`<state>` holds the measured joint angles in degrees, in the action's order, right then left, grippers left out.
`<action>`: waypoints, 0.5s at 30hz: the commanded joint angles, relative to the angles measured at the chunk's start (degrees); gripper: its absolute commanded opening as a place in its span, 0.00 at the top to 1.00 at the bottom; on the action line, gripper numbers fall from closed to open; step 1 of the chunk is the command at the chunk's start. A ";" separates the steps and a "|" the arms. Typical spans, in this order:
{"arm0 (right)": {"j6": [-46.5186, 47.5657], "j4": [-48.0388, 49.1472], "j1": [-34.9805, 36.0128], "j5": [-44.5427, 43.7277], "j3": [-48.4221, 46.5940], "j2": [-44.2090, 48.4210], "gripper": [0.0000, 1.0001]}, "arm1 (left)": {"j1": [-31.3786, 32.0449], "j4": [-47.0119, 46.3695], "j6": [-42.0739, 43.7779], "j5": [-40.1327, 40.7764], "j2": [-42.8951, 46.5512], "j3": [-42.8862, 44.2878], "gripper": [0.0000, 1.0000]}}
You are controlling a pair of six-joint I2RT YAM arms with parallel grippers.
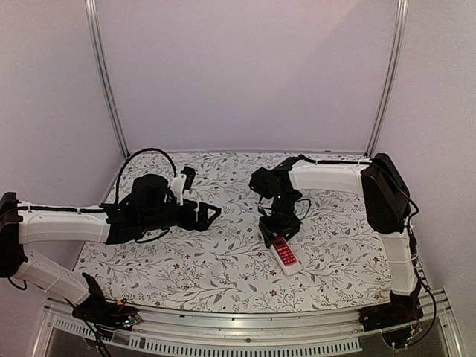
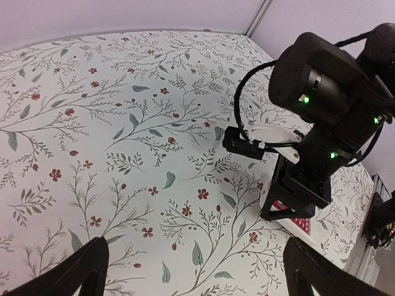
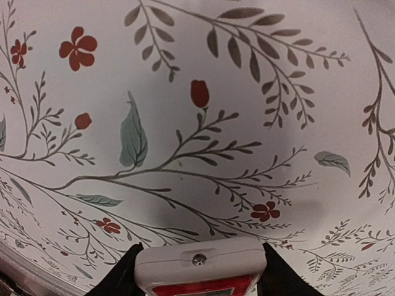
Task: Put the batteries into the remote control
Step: Place the remote control at the center of the board.
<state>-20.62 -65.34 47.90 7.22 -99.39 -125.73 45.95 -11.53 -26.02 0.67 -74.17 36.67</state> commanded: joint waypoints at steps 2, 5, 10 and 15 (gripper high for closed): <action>-2.11 -0.53 0.20 -1.07 -3.37 -3.32 0.43 | -1.12 -1.45 1.13 0.08 -1.72 -0.10 0.00; -2.30 -0.59 0.22 -0.97 -4.00 -3.80 0.34 | -1.34 -0.45 1.39 -0.11 -2.19 0.62 0.00; -2.74 0.43 0.24 0.19 -3.52 -3.32 0.20 | -1.83 2.08 1.21 -0.23 -2.05 1.87 0.01; -2.59 3.72 0.18 0.77 -2.04 0.11 0.06 | -2.16 8.03 0.53 -0.23 -2.18 6.26 0.00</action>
<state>-23.16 -64.84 47.97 7.66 -101.95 -128.53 44.91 -8.60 -25.36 0.67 -75.92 38.74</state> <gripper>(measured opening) 0.894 0.995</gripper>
